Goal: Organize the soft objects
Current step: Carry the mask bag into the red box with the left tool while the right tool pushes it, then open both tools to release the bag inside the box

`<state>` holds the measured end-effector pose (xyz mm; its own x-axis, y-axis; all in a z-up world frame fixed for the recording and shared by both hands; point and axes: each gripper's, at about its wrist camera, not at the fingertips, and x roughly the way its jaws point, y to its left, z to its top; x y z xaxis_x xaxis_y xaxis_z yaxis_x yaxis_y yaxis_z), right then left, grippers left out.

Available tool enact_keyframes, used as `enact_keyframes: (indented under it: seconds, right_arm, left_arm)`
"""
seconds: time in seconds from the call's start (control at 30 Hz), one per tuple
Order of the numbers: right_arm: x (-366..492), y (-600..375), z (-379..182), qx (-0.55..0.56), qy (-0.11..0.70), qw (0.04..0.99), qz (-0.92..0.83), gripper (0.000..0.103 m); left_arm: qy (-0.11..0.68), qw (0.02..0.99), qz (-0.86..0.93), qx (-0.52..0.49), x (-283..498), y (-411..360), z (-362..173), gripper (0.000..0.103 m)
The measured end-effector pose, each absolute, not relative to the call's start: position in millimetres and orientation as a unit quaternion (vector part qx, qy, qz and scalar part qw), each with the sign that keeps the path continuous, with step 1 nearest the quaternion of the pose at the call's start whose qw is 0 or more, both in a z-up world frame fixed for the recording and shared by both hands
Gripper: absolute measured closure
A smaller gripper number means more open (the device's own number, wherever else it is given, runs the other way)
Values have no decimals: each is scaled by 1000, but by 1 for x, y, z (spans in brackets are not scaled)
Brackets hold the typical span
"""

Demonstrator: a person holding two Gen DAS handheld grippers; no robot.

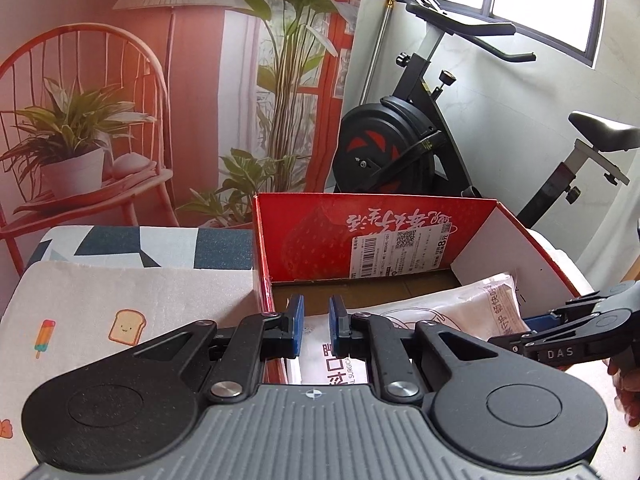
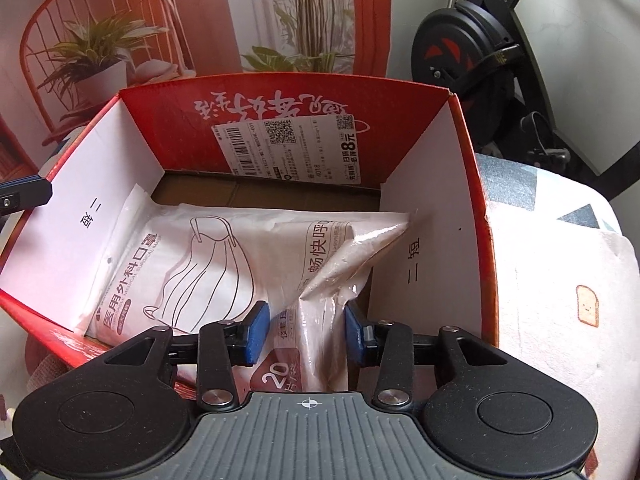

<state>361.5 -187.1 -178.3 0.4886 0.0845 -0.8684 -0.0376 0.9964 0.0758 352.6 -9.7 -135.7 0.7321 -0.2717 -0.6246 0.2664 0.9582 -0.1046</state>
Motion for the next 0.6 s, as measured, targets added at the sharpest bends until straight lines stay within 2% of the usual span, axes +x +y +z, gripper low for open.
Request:
enact_keyframes:
  seconds: [0.13, 0.3, 0.33, 0.37, 0.4, 0.47, 0.6]
  right_arm:
    - [360, -186, -160, 7, 496, 867, 40, 48]
    - [357, -190, -143, 7, 485, 873, 49, 50]
    - [357, -191, -141, 6, 483, 874, 52, 57]
    - [356, -192, -139, 6, 481, 875, 52, 70]
    - [356, -194, -139, 5, 478, 877, 52, 78]
    - [357, -196, -141, 5, 478, 877, 51, 101]
    - [362, -196, -153, 2, 479, 877, 49, 102]
  left_arm:
    - [333, 932, -146, -4, 350, -10, -135, 89]
    - [333, 932, -145, -5, 349, -10, -135, 89]
    - [333, 932, -146, -5, 348, -9, -135, 89]
    - [333, 932, -146, -5, 348, -9, -136, 89]
    - [333, 932, -145, -4, 348, -9, -136, 89]
    - [333, 932, -143, -4, 348, -9, -136, 89]
    - [335, 932, -142, -3, 348, -9, -137, 89]
